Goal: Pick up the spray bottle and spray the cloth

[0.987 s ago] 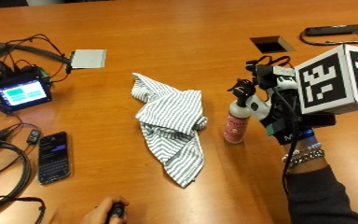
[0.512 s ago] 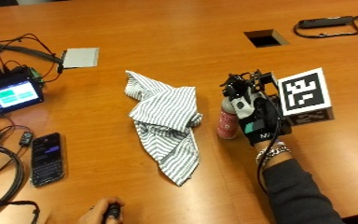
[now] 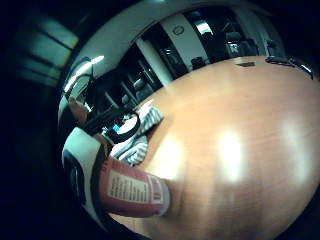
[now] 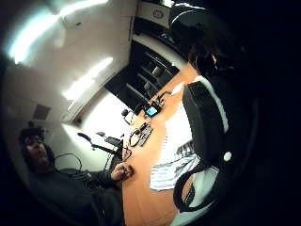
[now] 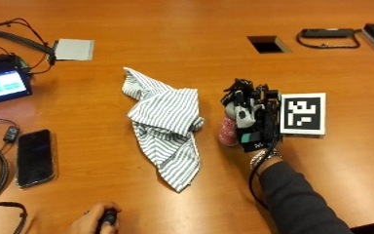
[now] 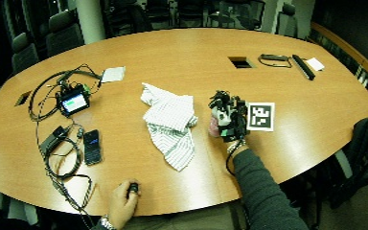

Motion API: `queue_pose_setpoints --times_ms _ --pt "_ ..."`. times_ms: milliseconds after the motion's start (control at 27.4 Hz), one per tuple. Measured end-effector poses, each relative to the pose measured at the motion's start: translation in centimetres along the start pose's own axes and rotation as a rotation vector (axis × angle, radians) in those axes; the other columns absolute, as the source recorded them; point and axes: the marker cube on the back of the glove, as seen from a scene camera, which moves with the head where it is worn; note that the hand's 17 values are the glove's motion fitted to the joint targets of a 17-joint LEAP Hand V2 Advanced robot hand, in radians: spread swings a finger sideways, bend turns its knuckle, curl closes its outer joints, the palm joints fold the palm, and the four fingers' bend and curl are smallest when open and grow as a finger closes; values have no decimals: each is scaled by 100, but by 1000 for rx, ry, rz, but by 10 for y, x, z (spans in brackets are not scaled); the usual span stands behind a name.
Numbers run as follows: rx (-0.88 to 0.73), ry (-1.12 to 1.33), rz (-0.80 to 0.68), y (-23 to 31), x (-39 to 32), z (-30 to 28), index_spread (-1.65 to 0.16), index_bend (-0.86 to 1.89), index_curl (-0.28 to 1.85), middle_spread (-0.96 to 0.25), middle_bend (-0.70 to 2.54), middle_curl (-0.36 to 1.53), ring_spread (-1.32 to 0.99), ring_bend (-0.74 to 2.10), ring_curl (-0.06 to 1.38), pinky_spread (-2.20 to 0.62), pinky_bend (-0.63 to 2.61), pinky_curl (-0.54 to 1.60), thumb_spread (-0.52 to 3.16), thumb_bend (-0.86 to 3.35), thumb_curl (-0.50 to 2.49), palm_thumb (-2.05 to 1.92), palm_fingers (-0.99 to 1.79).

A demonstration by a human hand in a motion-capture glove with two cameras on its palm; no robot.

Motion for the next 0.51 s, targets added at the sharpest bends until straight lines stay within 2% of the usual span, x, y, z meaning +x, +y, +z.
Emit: queue_pose_setpoints --times_ms 219,365,512 --pt "-173 -20 95 21 19 -17 -29 20 41 -22 47 49 -20 59 44 -23 41 38 155 6 24 67 138" --pt "-323 20 122 -2 9 -29 -28 20 43 -22 49 50 -19 62 45 -24 41 38 157 6 24 67 140" --pt "-573 94 126 -31 -7 -29 -28 22 45 -21 50 50 -18 64 46 -25 40 38 158 7 24 67 141"
